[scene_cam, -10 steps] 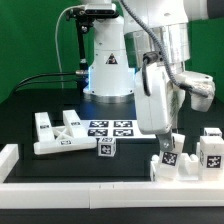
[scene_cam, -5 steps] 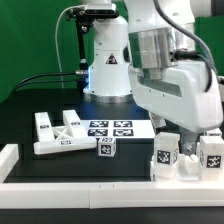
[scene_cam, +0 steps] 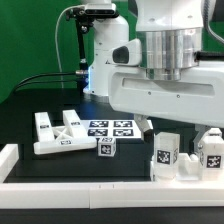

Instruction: Assemble chair

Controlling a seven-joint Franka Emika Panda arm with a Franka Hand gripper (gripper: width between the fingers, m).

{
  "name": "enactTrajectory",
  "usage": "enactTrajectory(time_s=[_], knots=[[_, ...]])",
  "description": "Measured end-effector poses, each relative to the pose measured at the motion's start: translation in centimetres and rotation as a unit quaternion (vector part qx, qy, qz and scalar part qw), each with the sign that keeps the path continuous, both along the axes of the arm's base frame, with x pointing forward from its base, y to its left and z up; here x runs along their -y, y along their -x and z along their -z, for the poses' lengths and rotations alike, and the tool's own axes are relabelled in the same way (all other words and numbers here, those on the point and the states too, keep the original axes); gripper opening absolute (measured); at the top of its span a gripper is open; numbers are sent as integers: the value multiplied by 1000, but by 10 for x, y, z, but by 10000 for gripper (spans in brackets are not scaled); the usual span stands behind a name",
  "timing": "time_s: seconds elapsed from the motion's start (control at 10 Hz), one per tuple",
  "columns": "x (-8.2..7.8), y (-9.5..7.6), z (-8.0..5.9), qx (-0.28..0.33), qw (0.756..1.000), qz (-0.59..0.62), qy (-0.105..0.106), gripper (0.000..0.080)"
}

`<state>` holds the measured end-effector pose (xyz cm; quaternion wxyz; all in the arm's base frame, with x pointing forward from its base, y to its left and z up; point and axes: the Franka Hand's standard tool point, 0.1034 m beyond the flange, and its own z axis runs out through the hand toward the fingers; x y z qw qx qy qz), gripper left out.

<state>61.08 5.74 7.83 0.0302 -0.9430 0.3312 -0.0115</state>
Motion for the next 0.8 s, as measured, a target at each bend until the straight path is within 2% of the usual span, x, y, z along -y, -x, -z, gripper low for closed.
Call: enactTrajectory(time_s=[0.1,0.3,0.4,0.5,0.6,0.8], knots=[[0,0,0,-1,1000,11,-1,621],[-1,0,0,-3,999,54,-4,339],[1,0,0,-7,996,90,-7,339],[4,-1,-4,-19,988,154,-21,283],[6,-1,-3,-27,972,232,-34,283],[0,-2,-2,-33,919,390,-48,283]])
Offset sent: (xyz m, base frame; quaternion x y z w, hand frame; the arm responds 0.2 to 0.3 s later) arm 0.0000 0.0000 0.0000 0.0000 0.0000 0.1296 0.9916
